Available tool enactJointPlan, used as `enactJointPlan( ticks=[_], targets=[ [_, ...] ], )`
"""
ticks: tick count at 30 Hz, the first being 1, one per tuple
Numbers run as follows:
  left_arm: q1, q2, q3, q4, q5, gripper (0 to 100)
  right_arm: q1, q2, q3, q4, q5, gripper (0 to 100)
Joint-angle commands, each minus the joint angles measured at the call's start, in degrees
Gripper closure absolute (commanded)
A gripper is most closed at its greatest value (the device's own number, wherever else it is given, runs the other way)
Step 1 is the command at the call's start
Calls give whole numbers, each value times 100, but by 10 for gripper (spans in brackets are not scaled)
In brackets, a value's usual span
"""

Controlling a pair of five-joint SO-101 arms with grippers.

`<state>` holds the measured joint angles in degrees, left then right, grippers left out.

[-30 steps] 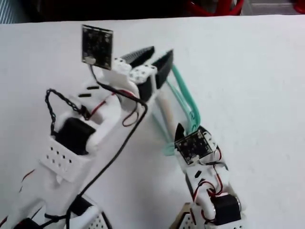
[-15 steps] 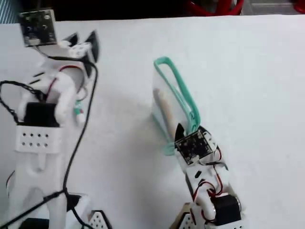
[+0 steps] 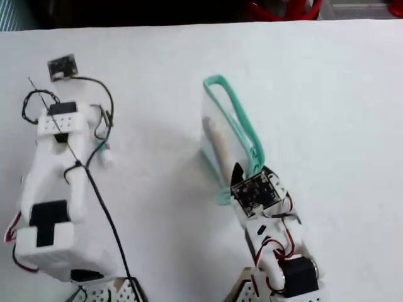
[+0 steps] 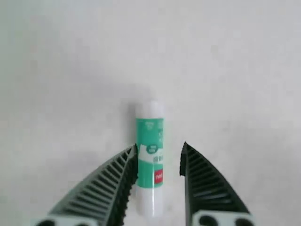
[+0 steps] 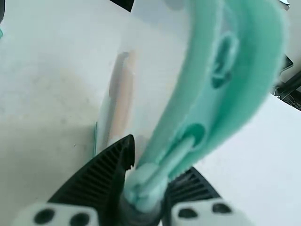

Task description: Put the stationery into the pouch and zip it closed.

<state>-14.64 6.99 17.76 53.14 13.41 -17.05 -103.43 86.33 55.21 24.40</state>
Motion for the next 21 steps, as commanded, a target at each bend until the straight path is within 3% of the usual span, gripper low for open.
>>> enactJointPlan(
  ticks=[1,11,21],
  targets=[
    [-171,110,-527,-9,70,839,75,31,202,40,70,981],
    [-382,778,-598,-26,123,838,75,31,185,40,70,981],
    [-145,998,-589,9,114,838,84,31,185,40,70,981]
  ],
)
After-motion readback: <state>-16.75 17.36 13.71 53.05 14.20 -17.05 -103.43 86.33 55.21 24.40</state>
